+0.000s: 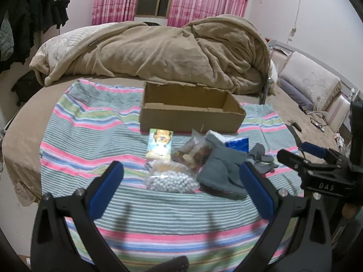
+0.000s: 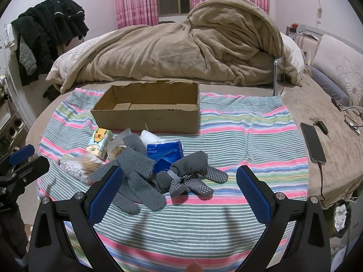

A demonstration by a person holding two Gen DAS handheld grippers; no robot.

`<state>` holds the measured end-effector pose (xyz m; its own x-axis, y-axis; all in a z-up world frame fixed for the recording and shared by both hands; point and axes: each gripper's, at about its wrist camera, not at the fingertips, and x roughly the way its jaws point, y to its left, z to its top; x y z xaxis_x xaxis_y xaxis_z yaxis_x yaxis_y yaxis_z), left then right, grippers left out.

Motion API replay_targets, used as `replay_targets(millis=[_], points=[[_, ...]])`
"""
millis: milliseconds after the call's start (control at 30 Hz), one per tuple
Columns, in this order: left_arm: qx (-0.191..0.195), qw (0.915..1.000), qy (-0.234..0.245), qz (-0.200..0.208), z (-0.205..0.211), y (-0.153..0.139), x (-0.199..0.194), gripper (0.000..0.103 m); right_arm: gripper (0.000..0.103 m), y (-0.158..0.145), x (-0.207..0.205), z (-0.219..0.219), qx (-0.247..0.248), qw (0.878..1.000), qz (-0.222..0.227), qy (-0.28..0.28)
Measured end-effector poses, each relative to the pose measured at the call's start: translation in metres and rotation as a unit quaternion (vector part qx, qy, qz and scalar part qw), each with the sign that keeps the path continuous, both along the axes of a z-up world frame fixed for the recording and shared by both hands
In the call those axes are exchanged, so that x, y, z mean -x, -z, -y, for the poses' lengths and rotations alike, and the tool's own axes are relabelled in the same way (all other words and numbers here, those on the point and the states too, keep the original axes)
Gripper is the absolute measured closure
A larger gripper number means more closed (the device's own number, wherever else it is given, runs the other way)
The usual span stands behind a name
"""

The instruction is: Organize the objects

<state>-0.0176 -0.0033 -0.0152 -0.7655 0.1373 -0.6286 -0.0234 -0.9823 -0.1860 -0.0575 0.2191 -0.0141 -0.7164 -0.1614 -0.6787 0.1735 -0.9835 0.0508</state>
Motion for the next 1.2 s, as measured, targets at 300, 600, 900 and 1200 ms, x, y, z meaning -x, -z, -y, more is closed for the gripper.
replay_targets(millis=[300, 600, 900, 1200], points=[[0.008, 1.0000, 0.005, 0.004, -0.002, 0.004, 0.007, 0.001, 0.001, 0.001, 0.002, 0.001, -0.001, 1.000, 0.001, 0.001], [0.019, 0.9996, 0.002, 0.023, 0.002, 0.023, 0.027, 0.001, 0.001, 0.006, 0.022, -0.004, -0.007, 1.000, 0.008, 0.005], [0.030, 0.9982, 0.005, 0.052, 0.005, 0.050, 0.052, 0.001, 0.001, 0.027, 0.047, -0.018, -0.011, 0.999, 0.025, 0.021], [0.016, 0.9963, 0.021, 0.082, 0.008, 0.080, 0.074, 0.002, 0.003, 0.053, 0.067, -0.028, -0.010, 0.998, 0.052, 0.031]])
